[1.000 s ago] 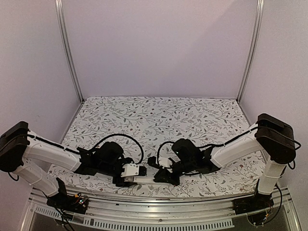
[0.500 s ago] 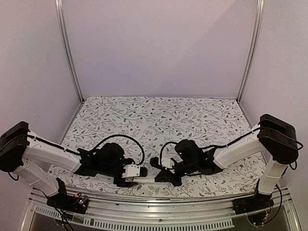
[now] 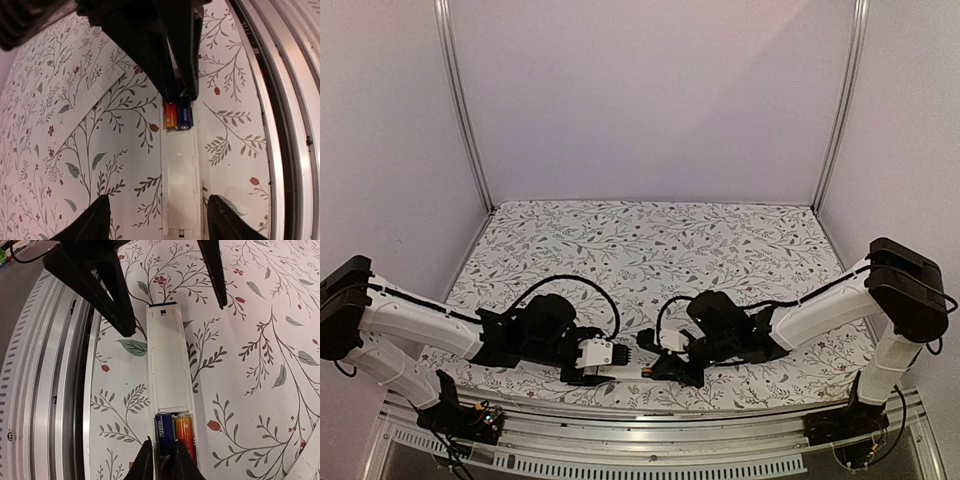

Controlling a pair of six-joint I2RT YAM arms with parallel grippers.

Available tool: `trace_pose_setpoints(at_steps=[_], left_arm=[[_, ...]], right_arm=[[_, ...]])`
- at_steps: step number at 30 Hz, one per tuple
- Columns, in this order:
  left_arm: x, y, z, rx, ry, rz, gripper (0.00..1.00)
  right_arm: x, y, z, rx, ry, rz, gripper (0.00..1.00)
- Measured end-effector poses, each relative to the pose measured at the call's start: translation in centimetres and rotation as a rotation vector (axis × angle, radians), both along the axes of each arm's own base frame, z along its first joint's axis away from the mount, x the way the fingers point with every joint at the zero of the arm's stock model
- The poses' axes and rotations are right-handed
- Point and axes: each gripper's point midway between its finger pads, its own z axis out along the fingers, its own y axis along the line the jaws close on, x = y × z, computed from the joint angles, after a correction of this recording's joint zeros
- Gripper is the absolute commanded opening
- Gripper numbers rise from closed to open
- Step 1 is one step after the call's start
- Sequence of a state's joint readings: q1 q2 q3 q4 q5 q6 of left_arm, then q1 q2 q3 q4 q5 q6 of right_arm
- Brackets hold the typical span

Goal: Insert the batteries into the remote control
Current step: Load the battery into the battery compartment, then adjust the remote control without the battery cover at the center of the board.

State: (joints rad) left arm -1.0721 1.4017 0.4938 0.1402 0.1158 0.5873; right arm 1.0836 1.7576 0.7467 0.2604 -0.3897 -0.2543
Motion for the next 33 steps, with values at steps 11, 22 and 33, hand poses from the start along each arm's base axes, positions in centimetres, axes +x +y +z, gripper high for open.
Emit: trace_pose_setpoints(at_steps=[11,22,33], left_arm=[[-1.2,-3.9,1.9,-0.086,0.018,-0.084,0.11],[-1.7,-4.5,-0.3,-0.042,0.035,-0.103,0.0],[-1.3,-5.3,-1.0,-0.021,0.046,-0.1,0.0]], right_arm=[[1.5,-3.2,5.8,0.175,0.032,-0.11,0.97],[0.7,-4.6,-1.3,0.089,0.043,-0.093,0.78],[1.1,-3.6,-2.2,0.122,-0.021,-0.057,0.53]])
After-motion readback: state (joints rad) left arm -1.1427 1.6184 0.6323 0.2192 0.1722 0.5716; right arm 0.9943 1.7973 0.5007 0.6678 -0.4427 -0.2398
